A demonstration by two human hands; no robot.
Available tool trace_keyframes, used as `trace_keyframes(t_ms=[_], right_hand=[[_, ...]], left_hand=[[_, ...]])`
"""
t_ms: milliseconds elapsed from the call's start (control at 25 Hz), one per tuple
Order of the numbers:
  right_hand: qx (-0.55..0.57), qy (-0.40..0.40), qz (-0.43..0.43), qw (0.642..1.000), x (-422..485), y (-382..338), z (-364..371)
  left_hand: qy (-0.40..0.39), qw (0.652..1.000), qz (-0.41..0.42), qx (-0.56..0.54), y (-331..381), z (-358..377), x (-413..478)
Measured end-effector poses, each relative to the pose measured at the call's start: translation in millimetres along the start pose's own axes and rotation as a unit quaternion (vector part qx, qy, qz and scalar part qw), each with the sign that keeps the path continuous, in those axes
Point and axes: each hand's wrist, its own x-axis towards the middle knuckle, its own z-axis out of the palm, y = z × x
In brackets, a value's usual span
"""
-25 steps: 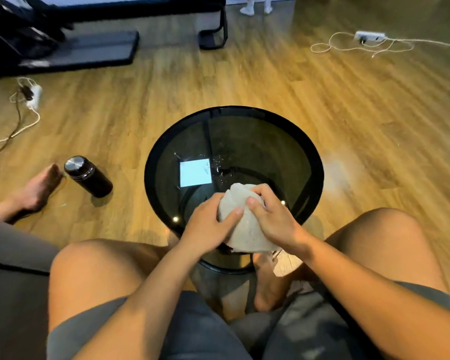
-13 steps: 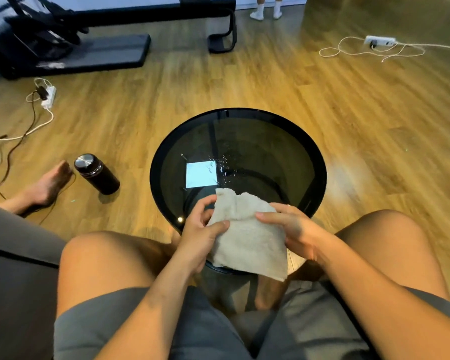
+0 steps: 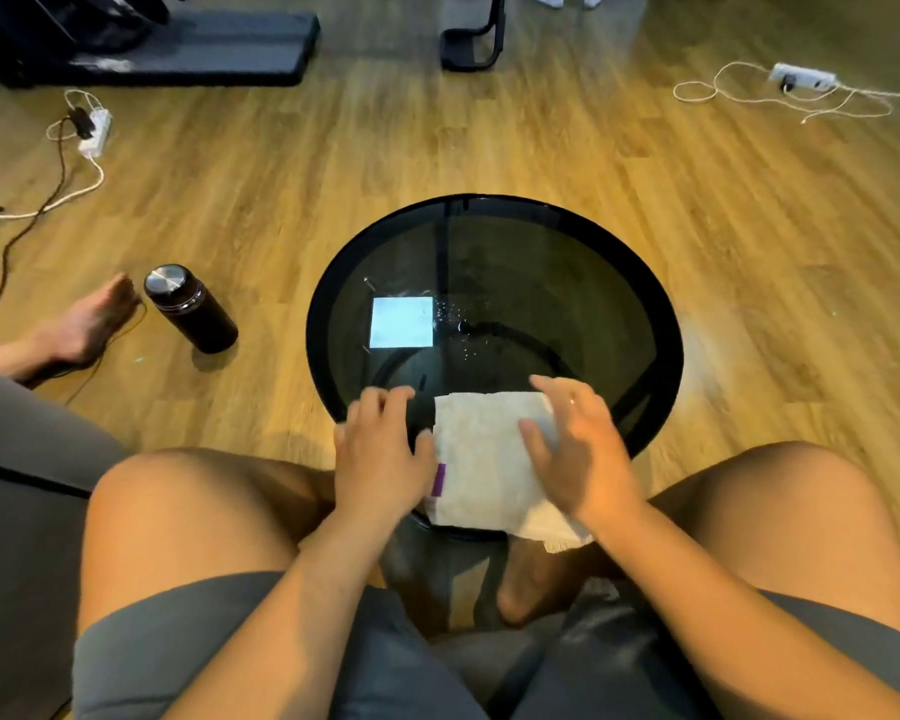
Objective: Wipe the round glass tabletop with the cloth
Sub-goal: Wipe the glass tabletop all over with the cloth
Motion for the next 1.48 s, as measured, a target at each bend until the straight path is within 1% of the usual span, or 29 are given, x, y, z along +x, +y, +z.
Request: trace_keyframes(t_ms=[40,80,120,160,200,320,400,760,1000,1080,1160,1320,1360,1400,1480], right_hand=[[-0.081,-0.018,-0.050,0.995,-5,-9,12],[-0.154,-0.075,-0.076,0.982,-11,-18,22],[-0.203,-0.137,-0.082,0.966,-18,-26,33],[-0.233,-0.175,-0.079,0.953,-23,-28,42],[-0.241,-0.184,-0.075,0.950,-25,-28,48],[-0.230,-0.184,-0.085,0.952,-11,-27,48],[-0.213,-0.178,-0.090,0.956,6,-27,49],[-0.219,-0.186,-0.092,0.953,82,-20,66],[-0.201,-0.196,-0.108,0.954,170,-21,74],[-0.187,-0.176,-0.116,0.959,199,-21,79],[-0.170,-0.150,-0.097,0.969,224,-21,91],[-0.134,-0.098,0.035,0.986,272,-31,104],[-0.119,-0.080,0.051,0.988,278,-36,102],[-0.106,-0.063,0.047,0.991,276,-38,99],[-0.108,-0.049,-0.008,0.993,256,-38,97]], left_hand=[[0.035,0.999,0.037,0.016,-1,1,10],[0.046,0.996,0.067,0.025,-3,1,23],[0.034,0.995,0.087,0.040,-4,2,37],[0.010,0.993,0.097,0.063,-8,5,50],[-0.016,0.991,0.098,0.087,-14,9,61],[-0.058,0.982,0.091,0.155,-40,22,74],[-0.058,0.974,0.098,0.196,-47,29,73],[-0.045,0.975,0.113,0.185,-45,40,76],[-0.040,0.976,0.108,0.182,-41,44,82],[-0.030,0.977,0.110,0.179,-40,44,80],[-0.024,0.977,0.113,0.177,-42,46,81],[-0.035,0.978,0.113,0.171,-44,42,83],[-0.038,0.978,0.114,0.171,-44,40,83],[-0.043,0.978,0.114,0.169,-43,40,82],[-0.038,0.979,0.114,0.167,-43,38,82]])
